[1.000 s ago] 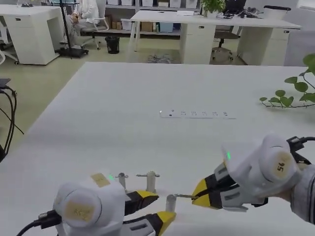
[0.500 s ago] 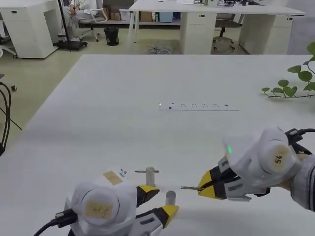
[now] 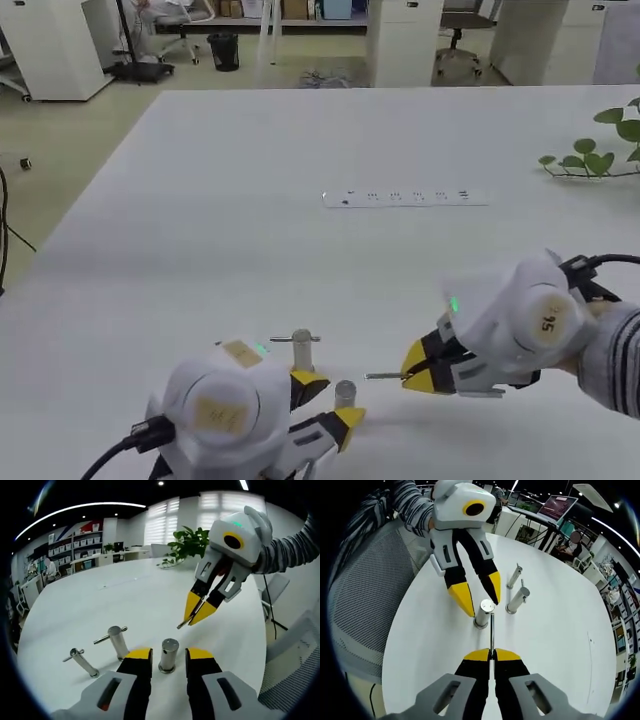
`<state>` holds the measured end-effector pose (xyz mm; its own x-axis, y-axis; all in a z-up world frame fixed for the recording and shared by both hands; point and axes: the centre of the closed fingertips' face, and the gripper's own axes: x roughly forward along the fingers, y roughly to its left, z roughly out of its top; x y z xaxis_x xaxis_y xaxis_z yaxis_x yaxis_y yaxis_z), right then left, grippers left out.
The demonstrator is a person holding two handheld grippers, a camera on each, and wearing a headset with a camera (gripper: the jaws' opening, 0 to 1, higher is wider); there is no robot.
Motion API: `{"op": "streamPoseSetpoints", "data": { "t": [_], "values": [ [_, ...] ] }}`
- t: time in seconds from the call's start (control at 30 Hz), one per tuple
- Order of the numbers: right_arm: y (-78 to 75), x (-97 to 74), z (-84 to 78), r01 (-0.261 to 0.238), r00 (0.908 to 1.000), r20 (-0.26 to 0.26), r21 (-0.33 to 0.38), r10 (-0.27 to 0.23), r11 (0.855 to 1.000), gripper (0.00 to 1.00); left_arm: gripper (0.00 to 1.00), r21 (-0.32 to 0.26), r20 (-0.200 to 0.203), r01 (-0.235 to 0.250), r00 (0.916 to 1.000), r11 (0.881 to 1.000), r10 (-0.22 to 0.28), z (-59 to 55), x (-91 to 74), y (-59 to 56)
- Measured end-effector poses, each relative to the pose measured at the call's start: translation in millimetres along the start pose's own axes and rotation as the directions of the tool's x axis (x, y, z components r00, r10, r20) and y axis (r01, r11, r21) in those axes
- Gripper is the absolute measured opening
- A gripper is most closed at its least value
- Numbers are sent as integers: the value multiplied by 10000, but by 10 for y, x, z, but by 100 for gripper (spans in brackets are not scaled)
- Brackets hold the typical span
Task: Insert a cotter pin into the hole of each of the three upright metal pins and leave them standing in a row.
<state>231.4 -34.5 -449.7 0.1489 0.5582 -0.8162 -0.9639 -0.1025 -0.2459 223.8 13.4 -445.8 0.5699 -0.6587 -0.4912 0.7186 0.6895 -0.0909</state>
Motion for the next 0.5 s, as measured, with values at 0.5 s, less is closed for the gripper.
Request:
{"op": "streamPoseSetpoints", "data": {
  "t": [0.5],
  "values": [
    [60, 132, -31, -452, 9989, -95, -396, 448, 9982, 0, 17, -32, -400, 48, 9992, 10000, -49, -100, 127, 12]
  ]
}}
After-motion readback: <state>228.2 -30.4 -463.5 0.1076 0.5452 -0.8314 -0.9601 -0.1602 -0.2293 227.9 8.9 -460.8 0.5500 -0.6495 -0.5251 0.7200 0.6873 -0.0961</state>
